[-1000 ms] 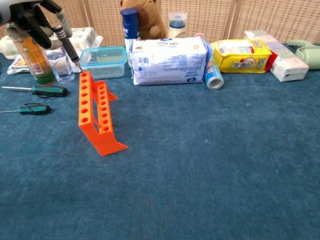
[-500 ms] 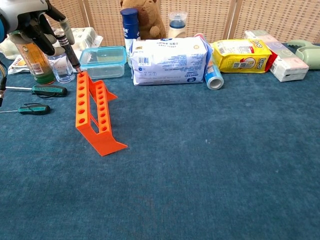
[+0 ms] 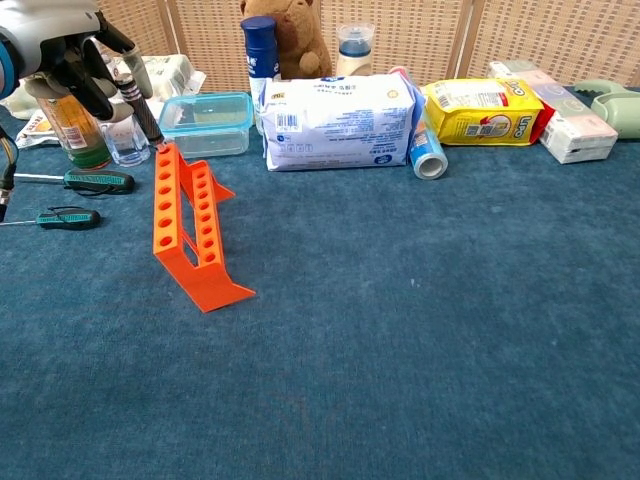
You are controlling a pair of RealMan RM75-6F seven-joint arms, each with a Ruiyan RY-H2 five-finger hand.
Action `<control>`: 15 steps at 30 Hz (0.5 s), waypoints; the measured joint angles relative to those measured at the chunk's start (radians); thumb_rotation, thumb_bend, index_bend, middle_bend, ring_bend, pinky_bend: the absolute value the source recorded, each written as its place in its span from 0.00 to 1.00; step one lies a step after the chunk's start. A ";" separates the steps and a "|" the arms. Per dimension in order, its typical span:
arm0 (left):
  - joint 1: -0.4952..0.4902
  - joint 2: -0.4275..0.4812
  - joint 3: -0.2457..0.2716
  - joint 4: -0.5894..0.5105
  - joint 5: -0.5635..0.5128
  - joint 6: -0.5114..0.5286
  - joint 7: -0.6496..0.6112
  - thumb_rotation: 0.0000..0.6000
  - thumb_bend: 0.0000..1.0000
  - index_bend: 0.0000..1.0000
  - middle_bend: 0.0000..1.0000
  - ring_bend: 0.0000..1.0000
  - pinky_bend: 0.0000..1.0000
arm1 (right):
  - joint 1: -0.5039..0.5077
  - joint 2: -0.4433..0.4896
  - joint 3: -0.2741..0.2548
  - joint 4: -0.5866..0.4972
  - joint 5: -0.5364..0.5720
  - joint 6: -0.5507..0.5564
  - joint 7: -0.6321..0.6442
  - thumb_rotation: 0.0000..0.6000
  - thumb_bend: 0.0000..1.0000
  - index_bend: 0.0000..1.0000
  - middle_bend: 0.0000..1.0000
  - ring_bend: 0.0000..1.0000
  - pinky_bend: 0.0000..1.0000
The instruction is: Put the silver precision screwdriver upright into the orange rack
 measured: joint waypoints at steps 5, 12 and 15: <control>0.000 0.006 0.006 -0.012 0.004 0.002 0.007 1.00 0.42 0.31 1.00 0.97 0.93 | 0.000 0.001 0.000 -0.001 -0.002 0.001 0.002 1.00 0.00 0.03 0.00 0.00 0.00; 0.000 0.020 0.011 -0.027 -0.019 -0.007 0.019 1.00 0.42 0.17 0.99 0.97 0.93 | -0.001 0.002 0.000 -0.002 -0.002 0.002 0.004 1.00 0.00 0.03 0.00 0.00 0.00; 0.002 0.025 0.011 -0.031 -0.010 -0.012 0.008 1.00 0.42 0.16 0.99 0.97 0.93 | -0.001 0.002 -0.001 -0.003 -0.002 0.003 0.004 1.00 0.00 0.03 0.00 0.00 0.00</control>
